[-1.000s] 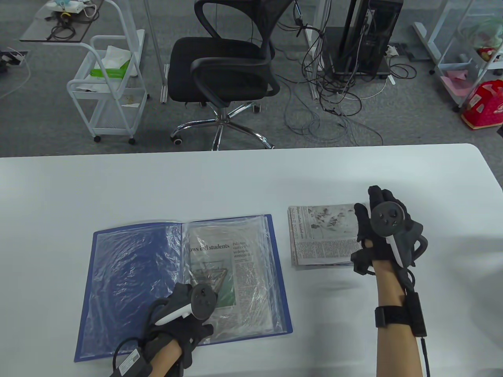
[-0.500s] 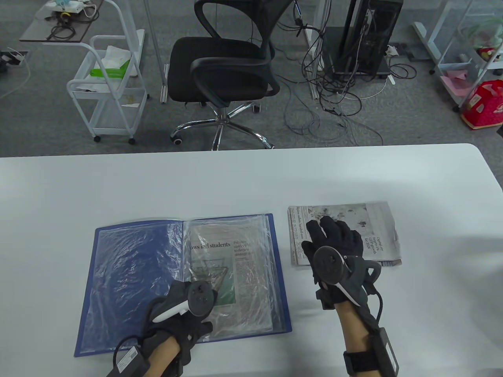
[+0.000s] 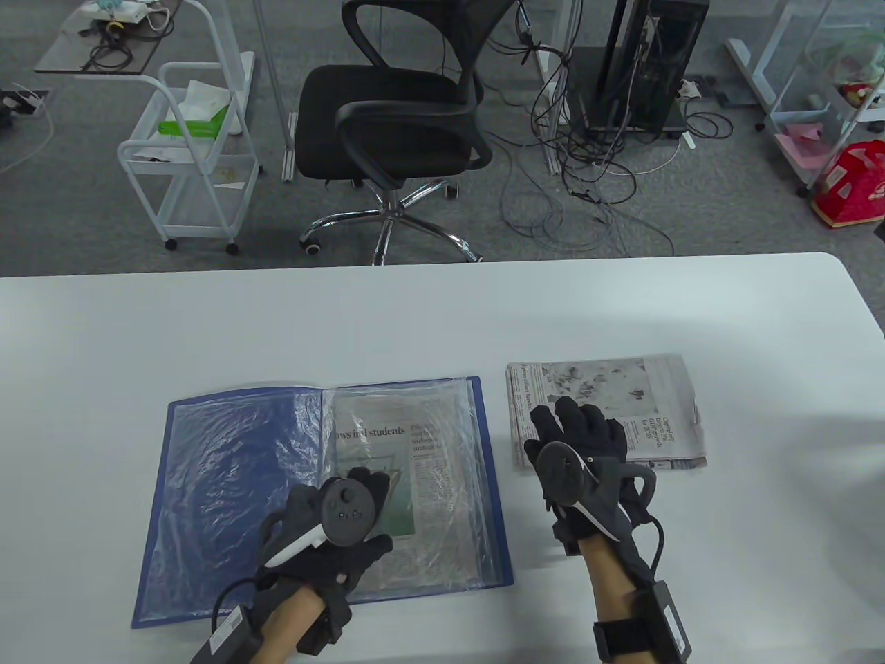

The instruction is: Pull newspapers from file folder

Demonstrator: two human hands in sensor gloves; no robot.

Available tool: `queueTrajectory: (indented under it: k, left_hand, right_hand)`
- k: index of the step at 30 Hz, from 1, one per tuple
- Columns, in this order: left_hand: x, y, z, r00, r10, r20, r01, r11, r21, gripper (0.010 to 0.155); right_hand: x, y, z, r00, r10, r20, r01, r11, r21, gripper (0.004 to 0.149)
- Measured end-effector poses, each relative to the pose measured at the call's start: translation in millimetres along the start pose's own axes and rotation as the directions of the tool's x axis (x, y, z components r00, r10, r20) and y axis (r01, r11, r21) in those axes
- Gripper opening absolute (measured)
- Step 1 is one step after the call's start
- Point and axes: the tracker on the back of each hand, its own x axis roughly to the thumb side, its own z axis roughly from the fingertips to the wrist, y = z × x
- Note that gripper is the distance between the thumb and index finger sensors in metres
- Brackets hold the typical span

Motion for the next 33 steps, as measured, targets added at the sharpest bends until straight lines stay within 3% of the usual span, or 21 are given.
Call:
queueTrajectory:
  k: [3, 6, 11, 14, 17, 20, 22, 26, 29, 33]
  left_hand:
    - [22.3, -0.6, -18.4, 1.0, 0.0, -0.025, 0.0, 1.0, -0.007, 0.079]
    - [37.0, -20.4, -46.8, 0.993, 0.002, -0.121, -0.014, 0.995, -0.1, 0.087]
    - [38.2, -55.4, -73.4, 0.956, -0.035, -0.292, -0.029, 0.977, -0.212, 0.102]
    - [43.8, -59.7, -75.8, 0.94, -0.119, -0.319, 0.058, 0.979, -0.193, 0.091]
    - [42.4, -53.8, -74.8, 0.935, -0.088, -0.344, 0.047, 0.991, -0.125, 0.069]
    - [33.8, -37.3, -67.8, 0.945, -0.027, -0.325, 0.019, 0.999, -0.026, 0.063]
    - [20.7, -18.8, -54.6, 0.947, 0.136, -0.289, -0.121, 0.99, 0.071, 0.063]
    - [-21.7, 22.3, -13.3, 0.884, 0.419, -0.209, -0.364, 0.895, 0.257, 0.064]
    - [-55.7, 41.2, 14.6, 0.838, 0.513, -0.184, -0.429, 0.83, 0.357, 0.064]
    - [-103.0, 49.0, 41.5, 0.772, 0.589, -0.238, -0.461, 0.777, 0.43, 0.065]
  right_hand:
    - [1.2, -1.2, 0.2, 1.0, -0.019, 0.003, 0.019, 1.0, -0.004, 0.054]
    - [2.2, -2.0, 0.5, 0.999, -0.033, 0.005, 0.033, 0.999, -0.005, 0.055]
    - [0.0, -2.4, -0.1, 0.998, -0.057, -0.002, 0.057, 0.998, -0.001, 0.055]
    - [-1.5, -3.3, -0.7, 0.997, -0.074, -0.009, 0.074, 0.997, -0.002, 0.055]
    - [-1.6, -2.7, -1.0, 0.996, -0.084, -0.01, 0.084, 0.996, -0.002, 0.055]
    - [-2.1, -2.1, -1.2, 0.996, -0.088, -0.01, 0.088, 0.996, -0.002, 0.055]
    - [-3.3, -2.8, -1.2, 0.995, -0.095, -0.015, 0.095, 0.995, -0.005, 0.055]
    - [-6.9, -4.6, -1.6, 0.992, -0.124, -0.03, 0.124, 0.992, -0.016, 0.055]
    - [-9.4, -5.0, -1.4, 0.99, -0.139, -0.037, 0.139, 0.99, -0.022, 0.055]
    - [-13.8, -4.0, -1.8, 0.988, -0.146, -0.053, 0.145, 0.989, -0.02, 0.055]
